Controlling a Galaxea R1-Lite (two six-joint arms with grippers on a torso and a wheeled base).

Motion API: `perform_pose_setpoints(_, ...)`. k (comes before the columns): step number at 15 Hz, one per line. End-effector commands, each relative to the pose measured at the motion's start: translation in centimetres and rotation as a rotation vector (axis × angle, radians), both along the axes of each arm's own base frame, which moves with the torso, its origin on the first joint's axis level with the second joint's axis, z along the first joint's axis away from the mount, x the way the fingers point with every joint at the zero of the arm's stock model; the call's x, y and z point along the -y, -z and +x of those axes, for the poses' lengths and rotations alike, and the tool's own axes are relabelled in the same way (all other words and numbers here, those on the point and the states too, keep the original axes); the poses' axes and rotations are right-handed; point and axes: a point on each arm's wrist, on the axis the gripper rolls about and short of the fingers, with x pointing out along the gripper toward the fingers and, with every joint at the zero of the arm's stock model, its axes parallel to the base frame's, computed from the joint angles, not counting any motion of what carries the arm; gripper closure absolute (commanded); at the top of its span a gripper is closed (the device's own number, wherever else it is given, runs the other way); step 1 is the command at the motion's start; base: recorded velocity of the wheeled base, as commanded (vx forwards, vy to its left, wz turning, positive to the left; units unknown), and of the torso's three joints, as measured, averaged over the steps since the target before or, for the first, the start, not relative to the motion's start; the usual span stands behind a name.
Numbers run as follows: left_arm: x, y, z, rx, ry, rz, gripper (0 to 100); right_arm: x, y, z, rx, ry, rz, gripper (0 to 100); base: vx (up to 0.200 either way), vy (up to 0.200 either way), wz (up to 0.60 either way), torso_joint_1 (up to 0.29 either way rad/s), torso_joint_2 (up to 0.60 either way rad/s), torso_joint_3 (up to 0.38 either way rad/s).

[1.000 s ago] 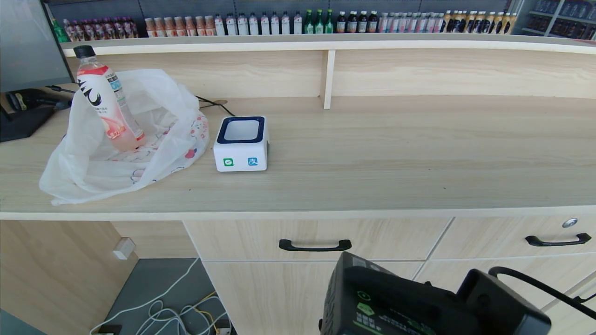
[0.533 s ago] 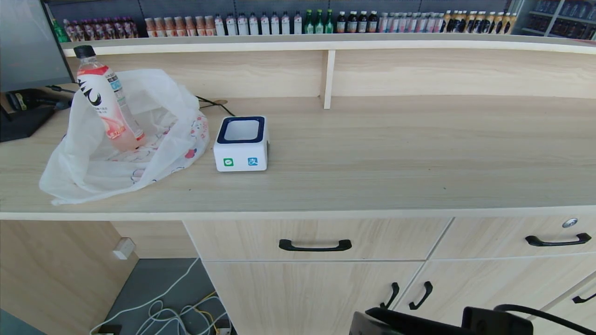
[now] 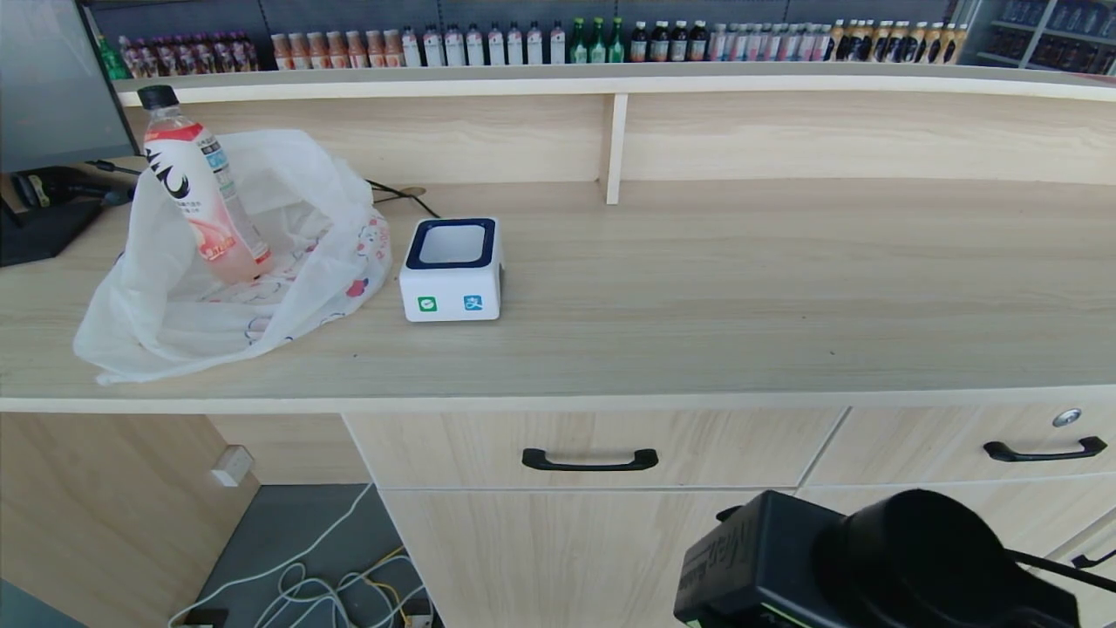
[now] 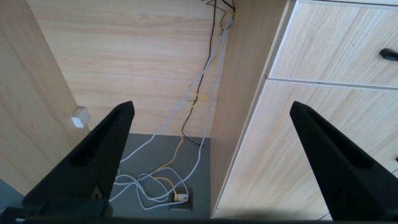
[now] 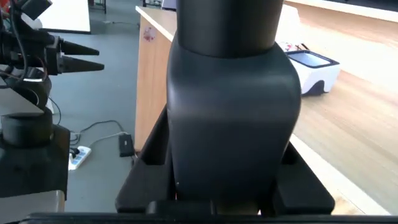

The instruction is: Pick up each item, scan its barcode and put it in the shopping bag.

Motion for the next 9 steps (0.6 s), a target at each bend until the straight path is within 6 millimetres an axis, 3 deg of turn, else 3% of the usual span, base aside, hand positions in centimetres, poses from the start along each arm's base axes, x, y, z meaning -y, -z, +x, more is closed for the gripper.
perform_pose_setpoints(1,0.0,0.0,0.0,0.001,0.0,0.0,0,-1.2,0.2,1.0,0.01,0.006,-0.02,100,0.0,0.0,0.0,0.0,0.0,0.0)
perform_pose_setpoints(4,0.0,0.0,0.0,0.001,0.0,0.0,0,-2.5,-1.9,4.0,-0.009,0.067,0.091,100,0.0,0.0,0.0,0.0,0.0,0.0)
perform_pose_setpoints(5,0.0,0.0,0.0,0.001,0.0,0.0,0,-3.1,-3.8,5.1,-0.064,0.074,0.213,100,0.0,0.0,0.0,0.0,0.0,0.0)
perform_pose_setpoints(9,0.0,0.0,0.0,0.001,0.0,0.0,0,-3.6,-5.4,7.2,-0.172,0.195,0.385,100,0.0,0.0,0.0,0.0,0.0,0.0)
